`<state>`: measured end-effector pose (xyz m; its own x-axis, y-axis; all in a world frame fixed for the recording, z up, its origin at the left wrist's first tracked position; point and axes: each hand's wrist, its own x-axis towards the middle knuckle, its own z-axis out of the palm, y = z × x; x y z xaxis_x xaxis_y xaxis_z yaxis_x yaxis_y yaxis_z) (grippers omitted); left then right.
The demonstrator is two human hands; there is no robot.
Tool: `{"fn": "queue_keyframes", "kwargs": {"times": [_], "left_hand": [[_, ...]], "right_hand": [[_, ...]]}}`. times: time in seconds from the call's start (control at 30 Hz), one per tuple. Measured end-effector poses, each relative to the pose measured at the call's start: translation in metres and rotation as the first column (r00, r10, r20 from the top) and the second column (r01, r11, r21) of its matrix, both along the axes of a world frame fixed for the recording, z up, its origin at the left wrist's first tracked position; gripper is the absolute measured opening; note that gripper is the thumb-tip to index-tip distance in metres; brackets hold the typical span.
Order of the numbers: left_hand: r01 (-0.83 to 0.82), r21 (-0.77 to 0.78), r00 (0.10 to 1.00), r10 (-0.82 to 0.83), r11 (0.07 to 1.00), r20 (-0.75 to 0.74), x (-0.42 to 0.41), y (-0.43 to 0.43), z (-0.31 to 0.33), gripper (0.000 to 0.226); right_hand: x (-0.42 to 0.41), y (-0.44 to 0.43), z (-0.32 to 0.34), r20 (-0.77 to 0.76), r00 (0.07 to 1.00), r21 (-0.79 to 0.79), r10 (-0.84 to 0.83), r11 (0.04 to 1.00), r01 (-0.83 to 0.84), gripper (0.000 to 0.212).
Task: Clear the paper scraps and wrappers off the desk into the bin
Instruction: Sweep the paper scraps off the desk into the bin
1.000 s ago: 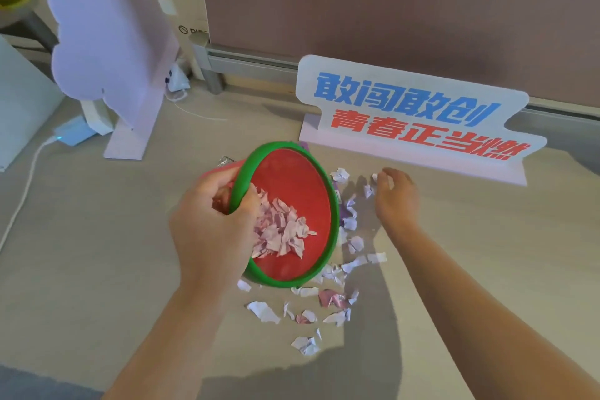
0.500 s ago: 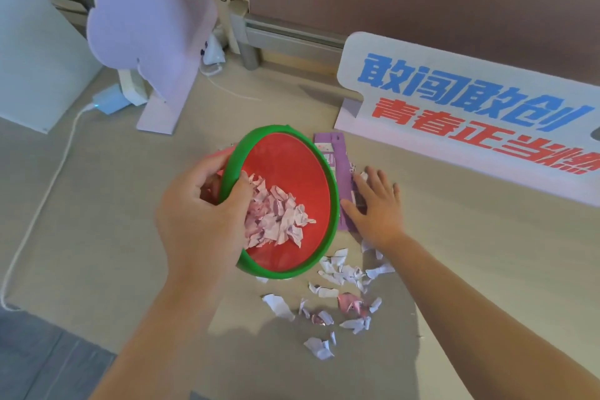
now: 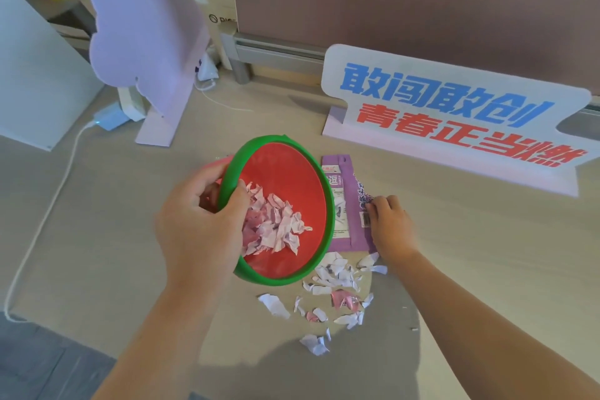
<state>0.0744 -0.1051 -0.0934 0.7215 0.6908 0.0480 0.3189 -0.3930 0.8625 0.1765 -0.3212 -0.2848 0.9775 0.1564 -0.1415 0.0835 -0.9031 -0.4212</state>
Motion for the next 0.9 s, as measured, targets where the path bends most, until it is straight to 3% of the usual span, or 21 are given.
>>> {"fn": "queue_keyframes", "kwargs": {"times": [0.2, 0.33, 0.43, 0.53, 0.63, 0.73, 0.8, 0.9], "left_hand": [[0.013, -0.026, 0.999, -0.012, 1.0, 0.034, -0.007, -0.001, 0.006, 0.024], [0.022, -0.049, 0.999, -0.02, 0.999, 0.042, -0.008, -0.003, 0.005, 0.028], [0.048, -0.083, 0.998, -0.044, 0.995, 0.052, -0.009, -0.008, 0.004, 0.033], [0.089, -0.114, 0.993, -0.079, 0.989, 0.093, -0.011, -0.011, 0.003, 0.034], [0.112, -0.139, 0.987, -0.094, 0.984, 0.127, -0.011, -0.013, 0.001, 0.028], [0.122, -0.126, 0.987, -0.107, 0.984, 0.12, -0.011, -0.009, 0.0, 0.022], [0.123, -0.092, 0.988, -0.114, 0.988, 0.103, -0.012, -0.005, -0.001, 0.018], [0.104, -0.088, 0.994, -0.1, 0.991, 0.055, -0.013, 0.0, -0.002, 0.021]], "right_hand": [[0.003, -0.007, 0.037, -0.065, 0.943, 0.253, -0.327, 0.909, 0.333, 0.025], [-0.008, 0.009, 0.096, -0.038, 0.902, 0.461, -0.429, 0.794, 0.397, 0.02], [-0.029, 0.039, 0.147, -0.045, 0.92, 0.638, -0.39, 0.697, 0.327, 0.022], [-0.053, 0.07, 0.174, 0.014, 0.969, 0.684, -0.247, 0.71, 0.171, 0.022], [-0.066, 0.091, 0.169, 0.066, 0.997, 0.554, 0.027, 0.83, -0.059, 0.019], [-0.072, 0.098, 0.153, 0.068, 0.974, 0.459, 0.217, 0.86, -0.224, 0.022], [-0.075, 0.092, 0.151, 0.093, 0.972, 0.496, 0.214, 0.837, -0.232, 0.027], [-0.063, 0.074, 0.153, 0.068, 0.996, 0.637, -0.051, 0.771, -0.004, 0.02]]}}
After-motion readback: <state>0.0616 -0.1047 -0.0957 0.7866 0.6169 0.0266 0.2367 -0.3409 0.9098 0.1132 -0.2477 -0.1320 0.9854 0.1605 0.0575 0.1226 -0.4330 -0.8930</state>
